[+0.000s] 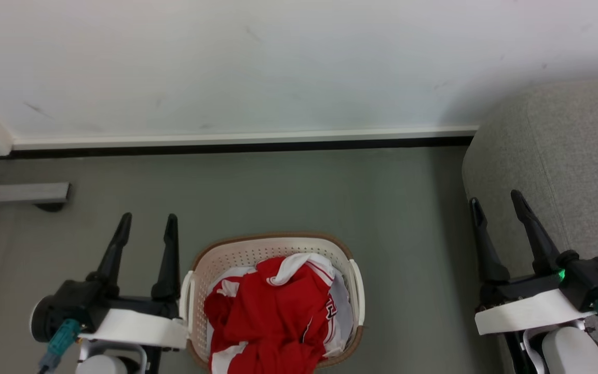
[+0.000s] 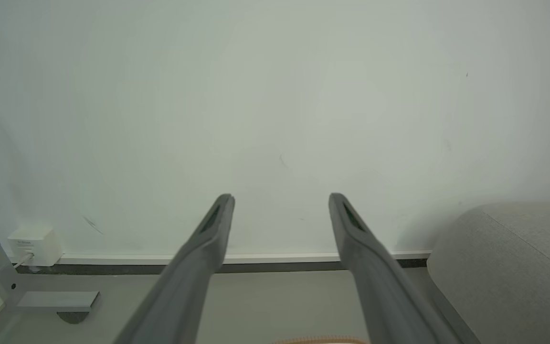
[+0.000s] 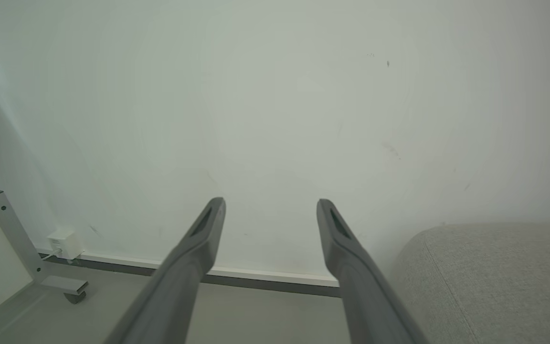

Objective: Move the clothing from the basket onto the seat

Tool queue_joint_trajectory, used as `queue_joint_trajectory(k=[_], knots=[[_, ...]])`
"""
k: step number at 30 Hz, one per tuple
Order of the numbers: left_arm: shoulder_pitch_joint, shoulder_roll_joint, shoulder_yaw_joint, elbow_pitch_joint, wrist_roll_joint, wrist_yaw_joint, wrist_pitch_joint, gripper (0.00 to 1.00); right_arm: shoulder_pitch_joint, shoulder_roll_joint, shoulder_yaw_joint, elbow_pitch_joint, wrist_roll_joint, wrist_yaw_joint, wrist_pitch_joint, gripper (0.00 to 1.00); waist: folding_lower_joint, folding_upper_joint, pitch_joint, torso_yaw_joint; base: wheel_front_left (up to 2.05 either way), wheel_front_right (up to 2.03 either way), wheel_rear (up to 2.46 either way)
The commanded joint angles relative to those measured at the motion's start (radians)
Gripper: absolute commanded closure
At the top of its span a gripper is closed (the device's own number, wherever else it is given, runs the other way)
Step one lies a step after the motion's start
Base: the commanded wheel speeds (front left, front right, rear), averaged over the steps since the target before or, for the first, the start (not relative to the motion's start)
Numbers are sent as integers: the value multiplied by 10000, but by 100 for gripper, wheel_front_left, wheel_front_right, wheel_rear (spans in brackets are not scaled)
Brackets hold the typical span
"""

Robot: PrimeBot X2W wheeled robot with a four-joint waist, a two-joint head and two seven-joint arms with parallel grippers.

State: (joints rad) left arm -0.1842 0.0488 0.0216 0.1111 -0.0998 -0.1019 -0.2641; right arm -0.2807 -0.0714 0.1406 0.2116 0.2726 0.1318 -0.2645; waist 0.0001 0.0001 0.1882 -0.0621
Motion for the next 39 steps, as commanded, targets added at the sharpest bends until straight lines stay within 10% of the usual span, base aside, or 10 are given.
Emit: queue_joint_trajectory(k=[1,18,39], knots=[[-132,31,1,5,-156,-27,-9,0,-153,-79,-46,-74,-107,-21,1,0,-1,-1,323,-75,0,0,0],[-1935,96,-374,1585,-185,-277,-7,0,-1321,-157,-233,-822,-50,-21,3,0,-1,-1,2382,-456,0,0,0],[-5206,679,-1292,7794,-639,-275,1518,0,-2104,-24,-482,-1726,17,-21,3,0,-1,-1,4094,-1398,0,0,0]])
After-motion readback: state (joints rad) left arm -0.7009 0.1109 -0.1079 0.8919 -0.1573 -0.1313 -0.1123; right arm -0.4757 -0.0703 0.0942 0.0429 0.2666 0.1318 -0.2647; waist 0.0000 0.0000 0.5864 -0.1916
